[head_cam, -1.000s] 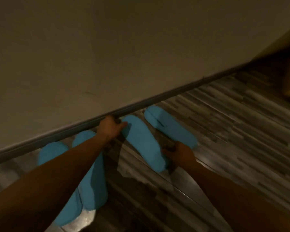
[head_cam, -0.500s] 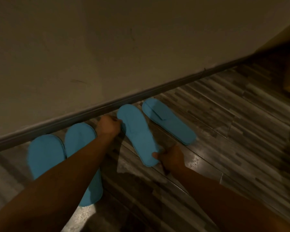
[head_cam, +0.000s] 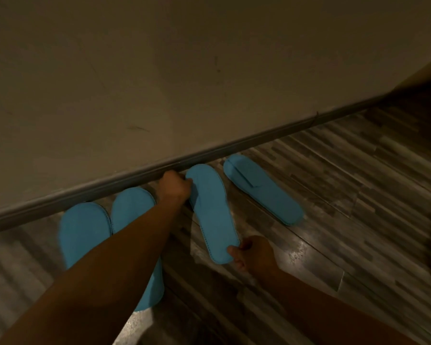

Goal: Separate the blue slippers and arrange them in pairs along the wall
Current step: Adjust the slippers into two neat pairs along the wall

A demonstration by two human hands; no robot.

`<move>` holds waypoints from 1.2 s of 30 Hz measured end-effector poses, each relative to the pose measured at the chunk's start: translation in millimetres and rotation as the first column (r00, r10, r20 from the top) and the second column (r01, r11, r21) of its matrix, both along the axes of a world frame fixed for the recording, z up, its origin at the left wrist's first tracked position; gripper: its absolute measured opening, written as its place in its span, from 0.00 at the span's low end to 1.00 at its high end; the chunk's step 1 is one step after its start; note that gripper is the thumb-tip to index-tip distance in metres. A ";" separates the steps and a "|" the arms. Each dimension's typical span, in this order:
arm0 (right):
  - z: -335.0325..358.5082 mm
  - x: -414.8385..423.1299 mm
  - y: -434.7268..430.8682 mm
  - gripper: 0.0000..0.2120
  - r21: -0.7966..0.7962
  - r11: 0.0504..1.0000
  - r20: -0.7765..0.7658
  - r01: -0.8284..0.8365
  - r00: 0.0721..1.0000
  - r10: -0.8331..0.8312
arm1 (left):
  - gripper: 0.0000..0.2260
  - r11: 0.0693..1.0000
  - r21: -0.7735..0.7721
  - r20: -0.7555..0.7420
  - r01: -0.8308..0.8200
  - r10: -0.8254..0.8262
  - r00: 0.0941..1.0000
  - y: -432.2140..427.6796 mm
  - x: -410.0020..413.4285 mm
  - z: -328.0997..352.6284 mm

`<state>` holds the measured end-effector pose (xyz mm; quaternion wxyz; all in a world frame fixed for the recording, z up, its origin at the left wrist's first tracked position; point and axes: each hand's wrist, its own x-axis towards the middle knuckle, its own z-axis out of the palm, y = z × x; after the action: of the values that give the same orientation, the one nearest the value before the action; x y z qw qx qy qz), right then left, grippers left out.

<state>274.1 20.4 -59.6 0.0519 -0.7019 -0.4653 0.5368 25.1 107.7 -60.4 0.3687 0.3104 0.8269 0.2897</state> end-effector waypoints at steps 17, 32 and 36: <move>2.5 -16.3 -7.8 0.13 0.074 0.996 -0.053 -0.046 0.997 0.050 | 0.09 0.998 -0.057 -0.243 0.034 -0.047 0.969 -23.1 -24.6 -0.9; 39.1 90.9 96.8 0.23 0.382 0.915 0.299 0.127 0.920 -0.253 | 0.14 0.969 0.236 0.075 0.072 -0.092 0.993 28.3 58.9 5.0; 33.8 103.3 113.9 0.26 0.253 0.961 0.287 0.115 0.939 -0.188 | 0.13 0.978 0.193 0.080 0.081 -0.098 0.992 64.2 77.3 2.5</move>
<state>377.4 134.3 -25.8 0.1020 -0.7998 -0.4717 0.3569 102.4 171.9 -57.9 0.3868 0.3679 0.7635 0.3634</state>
